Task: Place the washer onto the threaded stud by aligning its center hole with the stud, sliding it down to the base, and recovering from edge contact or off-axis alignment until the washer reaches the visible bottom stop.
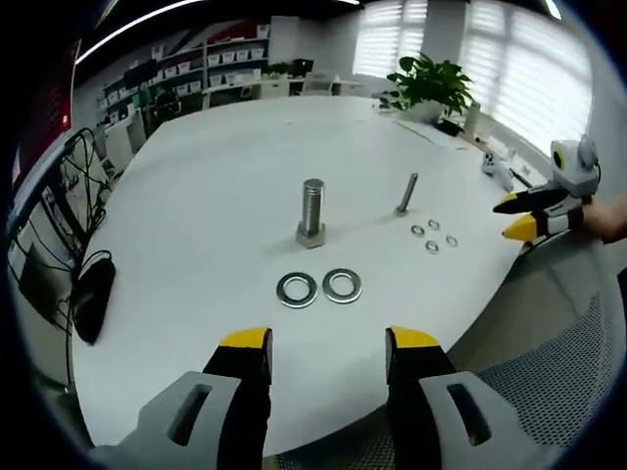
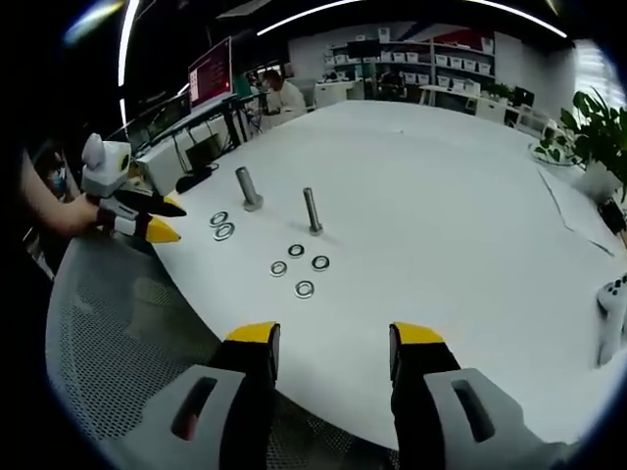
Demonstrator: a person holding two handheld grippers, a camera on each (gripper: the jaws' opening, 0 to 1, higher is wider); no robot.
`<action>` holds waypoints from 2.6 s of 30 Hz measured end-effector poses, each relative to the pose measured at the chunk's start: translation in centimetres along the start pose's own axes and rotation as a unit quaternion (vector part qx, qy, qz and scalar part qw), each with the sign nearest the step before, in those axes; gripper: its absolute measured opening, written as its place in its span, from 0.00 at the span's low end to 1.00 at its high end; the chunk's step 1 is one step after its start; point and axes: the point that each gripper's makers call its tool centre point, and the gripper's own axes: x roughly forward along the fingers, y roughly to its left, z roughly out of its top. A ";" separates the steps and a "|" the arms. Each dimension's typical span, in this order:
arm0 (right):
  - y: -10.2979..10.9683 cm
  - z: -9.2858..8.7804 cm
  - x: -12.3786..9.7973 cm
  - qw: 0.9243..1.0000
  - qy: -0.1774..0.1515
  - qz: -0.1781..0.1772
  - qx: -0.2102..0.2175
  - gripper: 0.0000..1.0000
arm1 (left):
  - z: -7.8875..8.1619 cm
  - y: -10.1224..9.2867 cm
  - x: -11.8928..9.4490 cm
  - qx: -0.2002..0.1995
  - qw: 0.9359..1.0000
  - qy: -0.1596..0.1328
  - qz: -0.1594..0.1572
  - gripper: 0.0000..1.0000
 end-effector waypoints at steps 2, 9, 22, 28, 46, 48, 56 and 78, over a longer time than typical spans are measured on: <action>0.0 0.0 0.0 1.000 0.002 0.000 0.001 0.48 | -0.1 0.0 0.0 0.001 1.000 0.005 -0.001 0.45; -0.1 0.0 0.0 1.000 0.000 0.002 0.009 0.48 | -0.2 0.8 0.3 0.037 0.999 0.036 0.005 0.44; -0.3 0.1 0.0 1.000 -0.005 0.000 0.014 0.47 | 1.5 3.0 2.5 0.086 0.992 0.088 -0.013 0.41; -0.3 0.1 -0.1 1.000 -0.005 0.001 0.015 0.47 | 1.9 3.0 3.9 0.117 0.985 0.124 -0.037 0.39; -0.1 0.0 0.0 1.000 -0.005 0.000 0.015 0.47 | 0.5 2.7 5.6 0.220 0.950 0.207 -0.077 0.32; -0.1 0.0 0.0 1.000 -0.004 -0.001 0.013 0.46 | 0.6 2.9 5.8 0.228 0.947 0.212 -0.077 0.32; -0.1 0.1 -0.1 1.000 -0.006 -0.002 0.014 0.45 | 1.1 2.7 6.2 0.242 0.940 0.224 -0.089 0.31; 0.1 0.2 -0.1 1.000 -0.008 0.007 0.014 0.46 | 0.9 2.2 6.3 0.307 0.900 0.292 -0.102 0.25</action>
